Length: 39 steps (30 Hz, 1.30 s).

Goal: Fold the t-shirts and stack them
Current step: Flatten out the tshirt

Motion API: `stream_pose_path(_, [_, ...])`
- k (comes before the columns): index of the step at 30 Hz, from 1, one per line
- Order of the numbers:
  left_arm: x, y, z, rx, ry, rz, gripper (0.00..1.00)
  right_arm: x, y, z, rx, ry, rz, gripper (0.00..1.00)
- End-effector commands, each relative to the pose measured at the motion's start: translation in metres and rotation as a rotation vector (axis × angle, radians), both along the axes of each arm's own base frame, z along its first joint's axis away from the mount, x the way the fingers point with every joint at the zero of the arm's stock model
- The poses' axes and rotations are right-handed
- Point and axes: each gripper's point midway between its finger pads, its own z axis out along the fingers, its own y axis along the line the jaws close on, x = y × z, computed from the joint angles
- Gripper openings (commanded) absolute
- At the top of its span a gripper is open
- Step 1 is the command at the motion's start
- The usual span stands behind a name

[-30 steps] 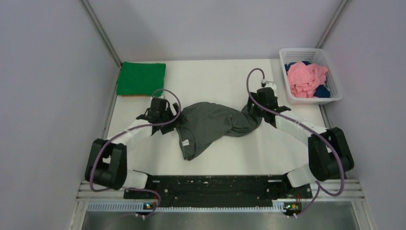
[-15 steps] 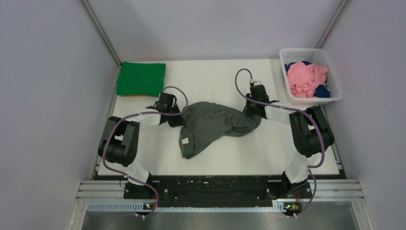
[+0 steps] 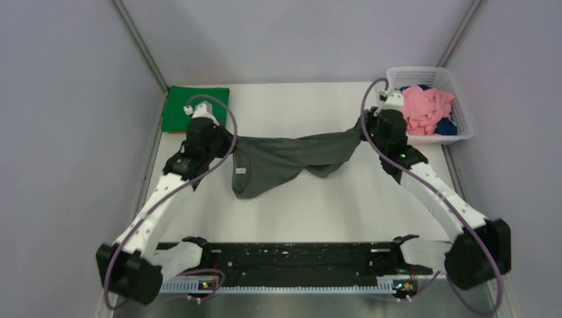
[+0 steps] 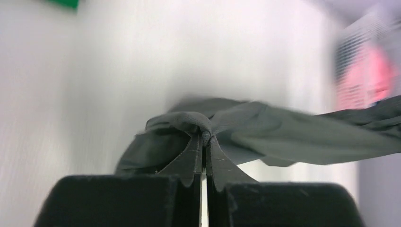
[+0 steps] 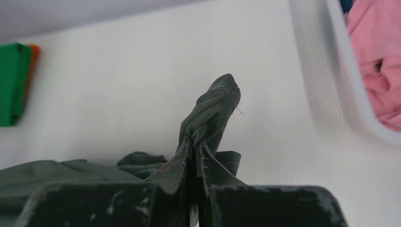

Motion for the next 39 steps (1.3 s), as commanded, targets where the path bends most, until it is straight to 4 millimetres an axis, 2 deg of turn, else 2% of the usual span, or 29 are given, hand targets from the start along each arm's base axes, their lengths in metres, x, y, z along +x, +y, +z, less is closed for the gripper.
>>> stream_pose_path(1, [-0.03, 0.023, 0.137, -0.056, -0.38, 0.052, 0.0, -0.035, -0.007, 0.106, 0.091, -0.275, 0.035, 0.0])
stream_pose_path(4, [-0.067, 0.033, 0.201, -0.097, -0.564, 0.04, 0.0, -0.073, -0.013, 0.168, 0.148, -0.42, 0.077, 0.0])
stream_pose_path(7, [-0.105, 0.044, 0.255, -0.124, -0.723, 0.027, 0.0, -0.109, -0.022, 0.213, 0.179, -0.528, 0.097, 0.0])
stream_pose_path(10, [-0.142, 0.05, 0.299, -0.15, -0.852, -0.001, 0.0, -0.144, -0.03, 0.256, 0.211, -0.626, 0.119, 0.0])
stream_pose_path(14, [-0.182, 0.042, 0.334, -0.194, -0.961, -0.11, 0.0, -0.189, -0.035, 0.306, 0.255, -0.736, 0.175, 0.0])
stream_pose_path(16, [-0.198, 0.038, 0.347, -0.215, -1.001, -0.162, 0.0, -0.206, -0.035, 0.321, 0.268, -0.757, 0.207, 0.0])
stream_pose_path(18, [-0.207, 0.038, 0.355, -0.224, -1.029, -0.174, 0.0, -0.216, -0.034, 0.33, 0.275, -0.769, 0.234, 0.0])
stream_pose_path(21, [-0.2, 0.044, 0.354, -0.217, -1.024, -0.129, 0.0, -0.214, -0.034, 0.329, 0.281, -0.756, 0.228, 0.0])
stream_pose_path(24, [-0.166, 0.047, 0.335, -0.188, -0.964, -0.053, 0.0, -0.195, -0.033, 0.31, 0.264, -0.695, 0.193, 0.0])
stream_pose_path(26, [-0.131, 0.053, 0.308, -0.14, -0.873, 0.028, 0.0, -0.168, -0.033, 0.284, 0.234, -0.62, 0.144, 0.0])
stream_pose_path(28, [-0.089, 0.055, 0.268, -0.073, -0.746, 0.101, 0.0, -0.137, -0.042, 0.253, 0.198, -0.543, 0.036, 0.0])
stream_pose_path(31, [-0.024, 0.067, 0.188, 0.063, -0.535, 0.247, 0.0, -0.086, -0.063, 0.189, 0.101, -0.418, -0.177, 0.0])
stream_pose_path(32, [0.001, 0.066, 0.151, 0.121, -0.436, 0.266, 0.0, -0.07, -0.065, 0.165, 0.059, -0.374, -0.21, 0.0])
stream_pose_path(35, [0.042, 0.064, 0.062, 0.221, -0.189, 0.292, 0.0, -0.022, -0.058, 0.091, -0.047, -0.245, -0.225, 0.0])
stream_pose_path(36, [0.052, 0.063, 0.039, 0.239, -0.134, 0.298, 0.0, -0.003, -0.054, 0.057, -0.073, -0.181, -0.214, 0.02])
stream_pose_path(37, [0.063, 0.062, 0.014, 0.253, -0.081, 0.299, 0.0, 0.012, -0.05, 0.034, -0.076, -0.145, -0.198, 0.04])
stream_pose_path(38, [0.071, 0.06, -0.009, 0.263, -0.032, 0.291, 0.07, 0.025, -0.046, 0.014, -0.072, -0.11, -0.187, 0.11])
stream_pose_path(39, [0.078, 0.057, -0.028, 0.265, 0.02, 0.278, 0.24, 0.037, -0.042, -0.005, -0.068, -0.071, -0.177, 0.25])
